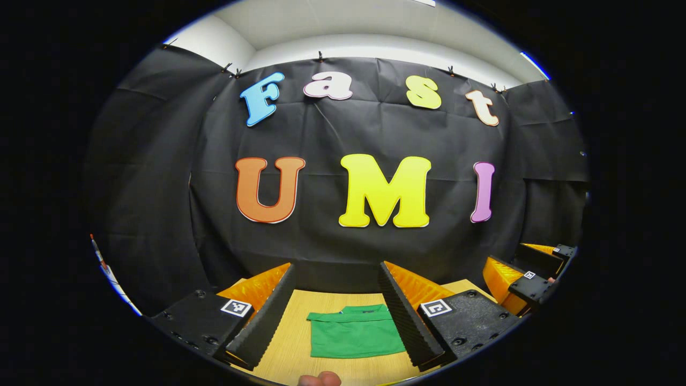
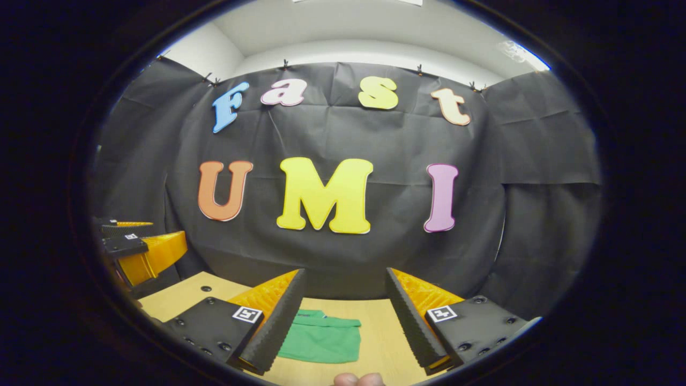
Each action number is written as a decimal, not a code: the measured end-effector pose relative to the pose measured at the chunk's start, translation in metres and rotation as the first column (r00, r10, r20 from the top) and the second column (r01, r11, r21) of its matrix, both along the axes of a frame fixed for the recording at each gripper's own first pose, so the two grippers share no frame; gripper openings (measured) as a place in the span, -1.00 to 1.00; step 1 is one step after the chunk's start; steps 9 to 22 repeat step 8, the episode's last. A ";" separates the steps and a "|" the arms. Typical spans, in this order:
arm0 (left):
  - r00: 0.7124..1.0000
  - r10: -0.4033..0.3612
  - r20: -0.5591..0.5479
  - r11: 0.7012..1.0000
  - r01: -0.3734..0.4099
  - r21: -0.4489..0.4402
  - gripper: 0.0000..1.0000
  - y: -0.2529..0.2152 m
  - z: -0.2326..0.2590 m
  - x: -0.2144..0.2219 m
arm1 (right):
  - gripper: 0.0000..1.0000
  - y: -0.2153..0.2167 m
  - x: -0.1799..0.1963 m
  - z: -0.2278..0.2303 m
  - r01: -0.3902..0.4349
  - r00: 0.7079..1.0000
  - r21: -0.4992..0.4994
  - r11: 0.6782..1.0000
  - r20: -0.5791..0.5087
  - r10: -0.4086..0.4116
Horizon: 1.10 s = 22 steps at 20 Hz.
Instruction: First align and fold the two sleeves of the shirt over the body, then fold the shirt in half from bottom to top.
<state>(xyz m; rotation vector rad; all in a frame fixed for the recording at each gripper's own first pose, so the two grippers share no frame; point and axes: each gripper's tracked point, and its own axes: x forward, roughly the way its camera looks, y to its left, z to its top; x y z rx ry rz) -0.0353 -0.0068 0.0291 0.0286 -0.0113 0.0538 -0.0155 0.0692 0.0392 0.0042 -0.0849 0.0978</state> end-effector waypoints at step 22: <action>1.000 0.000 -0.009 1.000 0.000 -0.008 1.00 -0.002 -0.002 -0.005 | 0.87 0.000 0.001 0.000 -0.001 1.000 0.004 1.000 -0.010 0.001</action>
